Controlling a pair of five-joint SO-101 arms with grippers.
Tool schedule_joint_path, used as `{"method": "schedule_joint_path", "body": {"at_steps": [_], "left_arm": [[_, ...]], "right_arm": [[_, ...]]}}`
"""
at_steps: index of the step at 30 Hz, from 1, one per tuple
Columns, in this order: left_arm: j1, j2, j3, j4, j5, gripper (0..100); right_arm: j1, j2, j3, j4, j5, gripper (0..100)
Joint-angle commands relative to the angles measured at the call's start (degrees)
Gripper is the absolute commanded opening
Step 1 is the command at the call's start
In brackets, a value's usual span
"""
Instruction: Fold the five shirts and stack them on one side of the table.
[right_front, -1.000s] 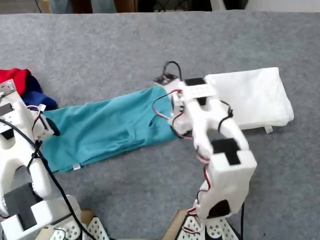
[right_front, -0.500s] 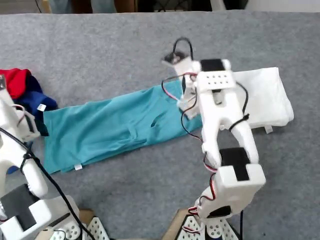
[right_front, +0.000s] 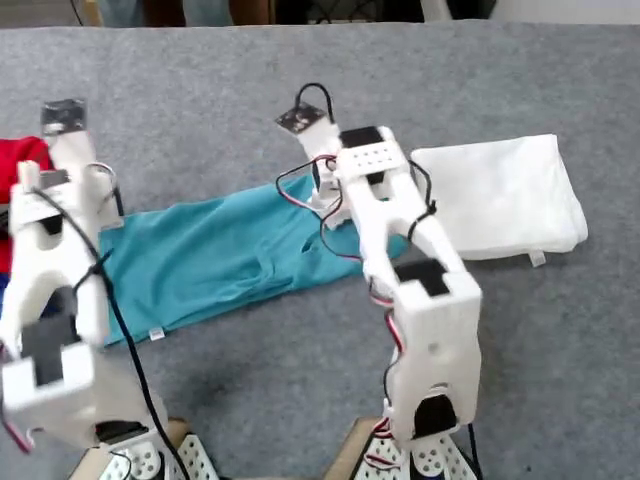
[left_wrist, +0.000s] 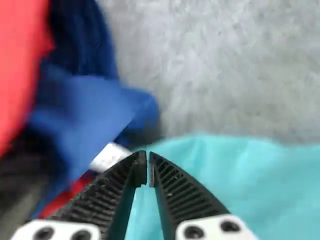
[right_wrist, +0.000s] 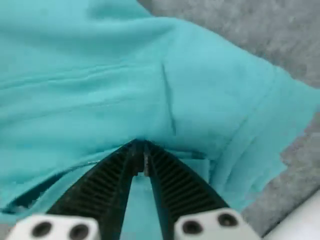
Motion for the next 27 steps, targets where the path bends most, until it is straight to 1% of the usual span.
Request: {"method": "schedule_joint_path", "body": {"at_steps": [1, 3, 5, 8, 13, 15, 17, 19, 22, 24, 26, 27], "left_arm": [[-0.66, 7.47, 0.31, -13.63, 0.53, 3], [-2.33, 10.55, -0.48, -16.44, 0.88, 3], [-3.74, 9.85, -1.36, -16.70, 1.14, 3], [-5.76, 9.23, -1.80, -17.05, 5.27, 3], [-8.13, 8.88, -1.98, -17.05, 10.90, 3], [-8.40, 8.62, -1.98, -16.70, 13.10, 3], [-7.87, 8.09, -2.07, -16.44, 13.80, 3], [-7.52, 5.10, -2.33, -13.89, 13.80, 3], [-6.90, -2.02, -4.09, -5.98, 13.80, 3], [-5.14, -7.30, -4.79, -1.05, 13.80, 3], [-2.51, -11.43, -4.35, 1.49, 13.36, 3], [-1.10, -12.48, -3.30, 1.58, 12.04, 3]], "right_arm": [[4.48, 4.26, -8.22, 3.52, -0.18, 1.5], [5.71, 6.81, -12.53, 8.70, 2.20, 1.5], [7.12, 8.92, -16.75, 11.96, 3.69, 1.5], [9.14, 11.30, -22.73, 14.24, 4.04, 1.5], [8.53, 13.49, -31.69, 19.87, 4.13, 1.5], [8.09, 14.11, -34.59, 21.80, 4.13, 1.5], [7.21, 14.46, -37.23, 24.18, 4.13, 1.5], [6.07, 14.46, -40.04, 27.16, 5.01, 1.5], [4.40, 14.37, -44.70, 29.71, 5.27, 1.5], [3.78, 14.37, -46.99, 29.71, 5.19, 1.5], [2.99, 14.64, -47.96, 29.71, 5.19, 1.5], [2.73, 14.73, -47.96, 29.63, 5.19, 1.5]]}}
